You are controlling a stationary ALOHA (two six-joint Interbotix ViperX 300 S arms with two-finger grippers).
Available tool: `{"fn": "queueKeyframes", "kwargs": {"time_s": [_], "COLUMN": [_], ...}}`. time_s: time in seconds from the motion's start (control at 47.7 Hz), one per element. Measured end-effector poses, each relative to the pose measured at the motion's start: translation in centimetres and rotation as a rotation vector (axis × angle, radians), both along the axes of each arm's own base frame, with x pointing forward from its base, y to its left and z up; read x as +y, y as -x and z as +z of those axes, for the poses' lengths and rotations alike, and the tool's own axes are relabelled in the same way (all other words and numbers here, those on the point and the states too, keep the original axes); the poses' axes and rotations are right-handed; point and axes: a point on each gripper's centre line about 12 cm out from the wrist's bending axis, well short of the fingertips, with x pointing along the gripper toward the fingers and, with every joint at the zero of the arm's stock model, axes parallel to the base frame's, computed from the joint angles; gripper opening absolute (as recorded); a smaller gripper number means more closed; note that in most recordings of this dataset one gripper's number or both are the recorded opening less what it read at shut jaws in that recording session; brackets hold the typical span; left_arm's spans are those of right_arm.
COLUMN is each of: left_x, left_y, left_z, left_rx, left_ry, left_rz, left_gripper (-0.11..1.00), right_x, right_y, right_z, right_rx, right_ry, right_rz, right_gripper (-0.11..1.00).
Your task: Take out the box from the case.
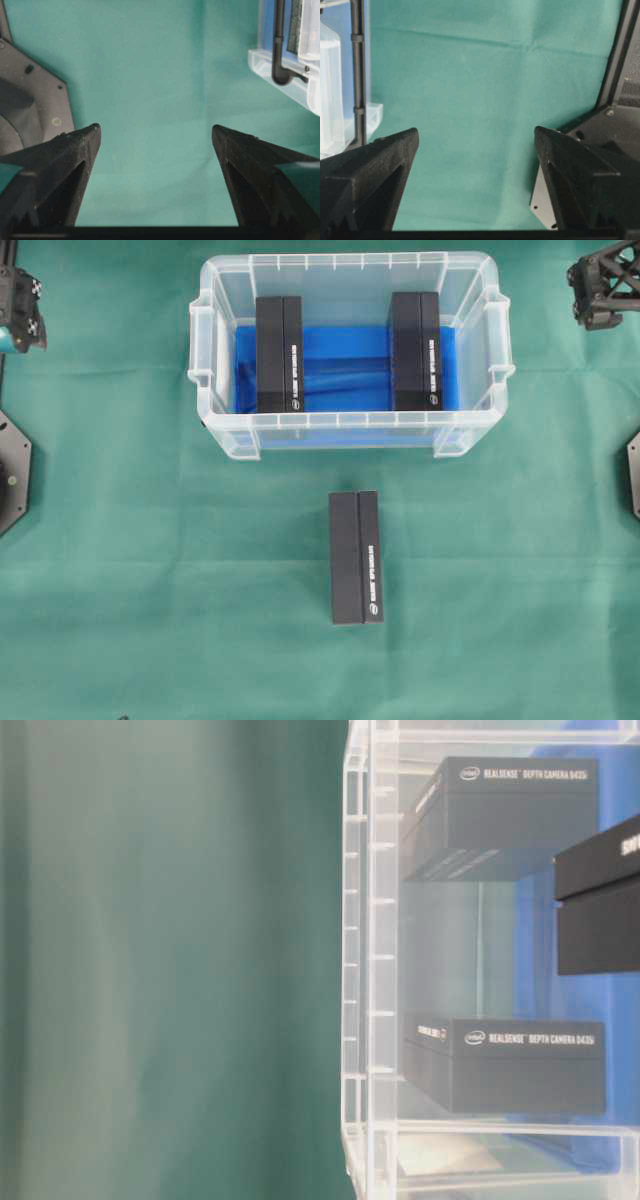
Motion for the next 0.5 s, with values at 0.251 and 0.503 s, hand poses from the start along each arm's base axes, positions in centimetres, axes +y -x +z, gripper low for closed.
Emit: {"fn": "queueKeyframes", "kwargs": {"time_s": [0.251, 0.503], "left_x": [0.0, 0.2], "left_y": [-0.1, -2.2], "left_z": [0.0, 0.0], "left_rx": [-0.005, 0.011], "left_ry": [0.003, 0.015], "left_rz": [0.014, 0.004], "left_gripper": [0.92, 0.92], "right_x": [0.0, 0.0], "right_y": [0.0, 0.0], "right_z": [0.0, 0.1], "right_rx": [0.0, -0.003], "right_ry": [0.0, 0.001], "right_rz": [0.0, 0.0], "right_gripper": [0.91, 0.91]}}
